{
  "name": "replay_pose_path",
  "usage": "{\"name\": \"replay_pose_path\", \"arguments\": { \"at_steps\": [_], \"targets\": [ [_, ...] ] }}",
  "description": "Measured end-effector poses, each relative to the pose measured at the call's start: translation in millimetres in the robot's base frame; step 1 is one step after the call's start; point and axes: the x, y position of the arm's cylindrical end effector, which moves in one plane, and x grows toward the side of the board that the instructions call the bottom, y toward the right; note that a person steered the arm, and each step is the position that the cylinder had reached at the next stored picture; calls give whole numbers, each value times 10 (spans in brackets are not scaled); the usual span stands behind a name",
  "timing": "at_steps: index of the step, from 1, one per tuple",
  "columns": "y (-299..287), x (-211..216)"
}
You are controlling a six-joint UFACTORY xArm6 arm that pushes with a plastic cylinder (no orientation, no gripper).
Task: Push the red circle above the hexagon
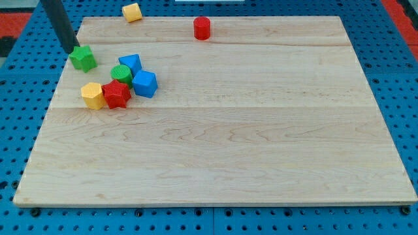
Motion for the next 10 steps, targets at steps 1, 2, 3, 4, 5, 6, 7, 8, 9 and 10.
{"name": "replay_pose_path", "arguments": {
  "at_steps": [1, 2, 3, 4, 5, 6, 7, 8, 9, 10],
  "targets": [
    [509, 178],
    [636, 172],
    [752, -136],
    [1466, -388],
    [1651, -486],
    [2418, -281],
    [3015, -438],
    [2768, -679],
    [2534, -809],
    [2887, -1059]
  ]
}}
